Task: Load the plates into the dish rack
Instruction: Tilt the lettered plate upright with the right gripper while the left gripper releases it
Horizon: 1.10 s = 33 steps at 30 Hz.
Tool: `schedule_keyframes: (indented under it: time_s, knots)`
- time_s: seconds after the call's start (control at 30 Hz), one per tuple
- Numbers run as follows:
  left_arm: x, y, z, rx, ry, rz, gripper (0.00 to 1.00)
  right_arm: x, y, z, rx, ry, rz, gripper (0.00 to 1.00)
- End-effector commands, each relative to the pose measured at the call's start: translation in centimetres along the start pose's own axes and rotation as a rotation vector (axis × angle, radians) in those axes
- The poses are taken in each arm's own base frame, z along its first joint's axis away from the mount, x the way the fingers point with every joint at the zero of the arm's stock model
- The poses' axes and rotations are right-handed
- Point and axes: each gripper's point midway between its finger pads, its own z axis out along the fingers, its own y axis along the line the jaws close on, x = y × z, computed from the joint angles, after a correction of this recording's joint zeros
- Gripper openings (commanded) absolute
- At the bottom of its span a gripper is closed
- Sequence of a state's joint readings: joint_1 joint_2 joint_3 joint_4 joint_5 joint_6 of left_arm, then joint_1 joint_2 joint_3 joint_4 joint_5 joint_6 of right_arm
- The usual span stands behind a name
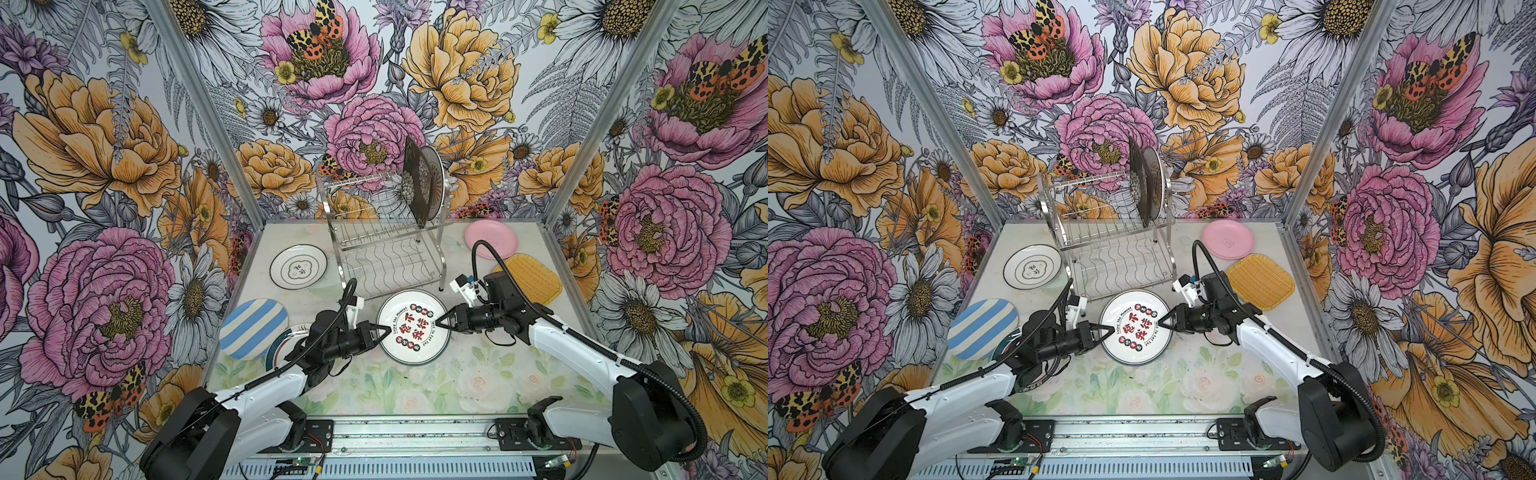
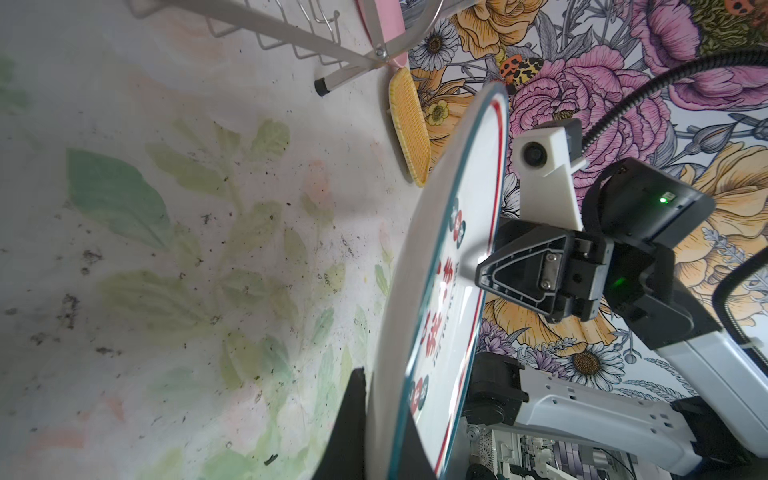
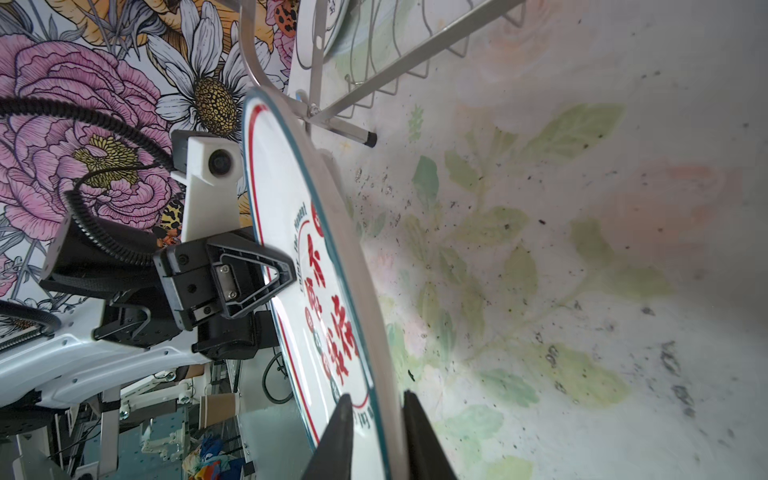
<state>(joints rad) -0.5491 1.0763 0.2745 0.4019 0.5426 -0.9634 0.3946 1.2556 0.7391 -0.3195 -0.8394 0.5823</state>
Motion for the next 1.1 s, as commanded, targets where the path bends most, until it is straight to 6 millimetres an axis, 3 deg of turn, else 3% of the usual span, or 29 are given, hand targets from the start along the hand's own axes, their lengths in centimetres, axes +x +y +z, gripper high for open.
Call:
schedule_keyframes:
  time_s: [0.0,0.37,0.57,0.6,0.8,0.93,1.07]
  knots:
    - [-0.6,-4.2,-0.3,0.144,0.022,0.086,0.0,-1.4,3.7,-0.4,-0.11,-0.014,-0.114,0.23]
    - [0.0,-4.7,0.5,0.169,0.075,0.084,0.0,-2.0,5.3,-0.2,-0.151,-0.024,-0.147,0.21]
    - [-0.1,-4.4,0.6,0.161,0.069,0.08,0.0,-1.9,5.4,-0.3,-0.149,-0.028,-0.149,0.05]
    - [-0.2,-4.4,0.6,0.16,0.068,0.079,0.03,-2.0,5.4,-0.4,-0.146,-0.034,-0.15,0.01]
    - [-0.7,-3.9,-0.1,0.133,0.045,0.079,0.68,-3.1,5.2,-1.0,-0.09,-0.095,-0.151,0.0]
    - [-1.4,-3.1,-1.0,0.071,0.013,0.09,0.88,-4.1,4.6,-2.0,0.01,-0.161,-0.153,0.0]
    - [-2.4,-1.8,-2.1,-0.012,-0.037,0.092,0.96,-5.0,4.2,-3.7,0.167,-0.225,-0.191,0.0]
